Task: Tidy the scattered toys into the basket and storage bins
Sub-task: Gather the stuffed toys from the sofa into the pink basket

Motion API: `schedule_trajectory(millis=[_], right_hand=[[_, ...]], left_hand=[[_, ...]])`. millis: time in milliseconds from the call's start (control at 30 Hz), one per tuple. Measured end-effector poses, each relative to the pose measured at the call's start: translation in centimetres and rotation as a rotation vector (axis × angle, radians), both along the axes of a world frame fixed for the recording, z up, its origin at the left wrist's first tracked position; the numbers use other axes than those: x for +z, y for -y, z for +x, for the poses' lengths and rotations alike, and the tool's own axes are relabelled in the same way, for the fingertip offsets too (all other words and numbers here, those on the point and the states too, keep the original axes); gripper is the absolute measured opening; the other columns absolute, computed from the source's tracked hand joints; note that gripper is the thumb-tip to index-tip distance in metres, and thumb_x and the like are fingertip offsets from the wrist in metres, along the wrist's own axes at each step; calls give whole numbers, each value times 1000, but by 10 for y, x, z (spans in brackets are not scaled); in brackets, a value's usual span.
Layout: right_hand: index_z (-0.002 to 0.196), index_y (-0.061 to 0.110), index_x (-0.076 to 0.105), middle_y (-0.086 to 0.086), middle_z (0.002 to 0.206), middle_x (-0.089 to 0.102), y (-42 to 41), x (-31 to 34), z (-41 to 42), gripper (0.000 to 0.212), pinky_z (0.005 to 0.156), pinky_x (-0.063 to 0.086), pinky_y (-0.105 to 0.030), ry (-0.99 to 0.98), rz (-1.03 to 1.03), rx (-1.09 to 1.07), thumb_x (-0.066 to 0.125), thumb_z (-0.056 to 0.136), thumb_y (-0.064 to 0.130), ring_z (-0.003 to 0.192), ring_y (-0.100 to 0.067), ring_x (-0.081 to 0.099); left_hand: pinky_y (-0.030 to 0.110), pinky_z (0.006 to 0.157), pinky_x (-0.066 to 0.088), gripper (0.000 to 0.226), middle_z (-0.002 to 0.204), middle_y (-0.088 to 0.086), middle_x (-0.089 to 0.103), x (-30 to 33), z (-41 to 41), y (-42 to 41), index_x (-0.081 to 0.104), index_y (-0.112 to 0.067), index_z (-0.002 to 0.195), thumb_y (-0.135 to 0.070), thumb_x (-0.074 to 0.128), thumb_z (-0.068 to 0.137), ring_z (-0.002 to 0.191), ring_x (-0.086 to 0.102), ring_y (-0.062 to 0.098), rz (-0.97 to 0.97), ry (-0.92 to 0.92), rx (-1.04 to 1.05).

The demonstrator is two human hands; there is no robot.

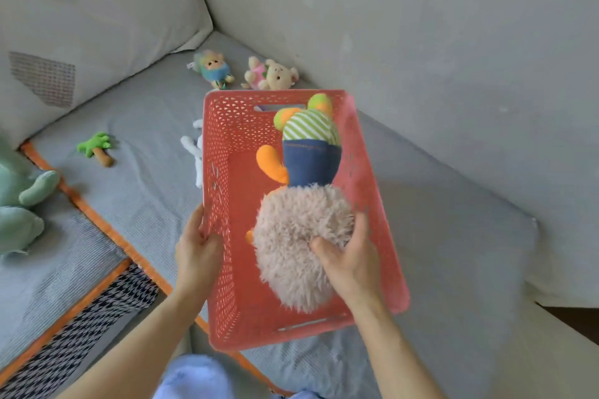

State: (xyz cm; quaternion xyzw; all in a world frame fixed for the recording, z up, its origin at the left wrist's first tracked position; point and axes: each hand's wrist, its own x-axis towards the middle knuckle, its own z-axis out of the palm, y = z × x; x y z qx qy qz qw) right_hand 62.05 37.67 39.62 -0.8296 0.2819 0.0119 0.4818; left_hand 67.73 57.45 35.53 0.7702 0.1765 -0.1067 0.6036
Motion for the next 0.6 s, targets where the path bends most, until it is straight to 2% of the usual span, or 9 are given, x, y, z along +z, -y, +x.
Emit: schedule_trajectory(millis=[100, 200, 267, 300, 367, 433, 467, 533, 600], right_hand=[[120, 21, 43, 8, 102, 61, -70, -9, 12, 53, 72, 35, -19, -64, 0, 68, 68, 73, 28, 99, -19, 62], [128, 19, 36, 7, 105, 48, -136, -10, 31, 62, 81, 37, -25, -180, -82, 149, 67, 75, 31, 110, -22, 55], [131, 19, 33, 6, 106, 42, -171, -12, 44, 67, 85, 38, -26, -259, -93, 192, 68, 76, 35, 113, -22, 53], [129, 20, 33, 6, 107, 45, -191, -16, 53, 66, 84, 39, -26, -293, -91, 219, 68, 77, 37, 111, -23, 55], [119, 22, 39, 4, 109, 56, -224, -25, 71, 50, 81, 42, -29, -340, -95, 265, 66, 79, 37, 103, -23, 59], [105, 23, 42, 4, 93, 59, -249, -31, 89, 31, 76, 44, -31, -351, -102, 326, 61, 82, 33, 89, -23, 58], [104, 23, 43, 9, 83, 54, -260, -30, 98, 26, 76, 44, -31, -357, -102, 362, 58, 84, 31, 84, -20, 55], [107, 24, 46, 15, 78, 47, -280, -28, 113, 25, 81, 46, -33, -356, -84, 416, 55, 85, 30, 85, -16, 54], [107, 27, 48, 14, 85, 53, -296, -27, 127, 22, 85, 48, -37, -317, -81, 446, 53, 85, 31, 90, -16, 58]], left_hand=[[61, 65, 54, 42, 102, 5, 71, 11, 4, -49, 52, -34, 123, -5, 43, 93, 76, 66, 42, -40, 16, 11], [54, 69, 56, 46, 108, 5, 70, 15, 15, -107, 53, -29, 126, 0, 43, 91, 79, 69, 31, -68, 53, 25], [54, 77, 55, 51, 110, 3, 70, 17, 24, -140, 55, -34, 124, 1, 45, 88, 89, 68, 26, -76, 65, 34], [55, 81, 54, 51, 110, 2, 69, 19, 31, -159, 56, -39, 121, -3, 47, 85, 95, 67, 28, -83, 64, 43], [57, 82, 52, 50, 107, 2, 70, 23, 46, -195, 57, -45, 115, -13, 48, 78, 95, 66, 31, -98, 59, 57], [59, 81, 51, 52, 103, 3, 71, 23, 59, -227, 58, -47, 113, -15, 48, 74, 91, 67, 34, -92, 64, 67], [60, 82, 50, 53, 103, 2, 71, 23, 65, -242, 57, -48, 114, -15, 47, 74, 91, 66, 34, -77, 60, 62], [61, 84, 49, 55, 105, 0, 71, 22, 75, -268, 55, -47, 118, -15, 47, 74, 93, 65, 35, -56, 53, 58], [59, 85, 49, 56, 105, -2, 71, 21, 82, -288, 55, -45, 121, -15, 48, 74, 94, 66, 34, -44, 57, 90]])
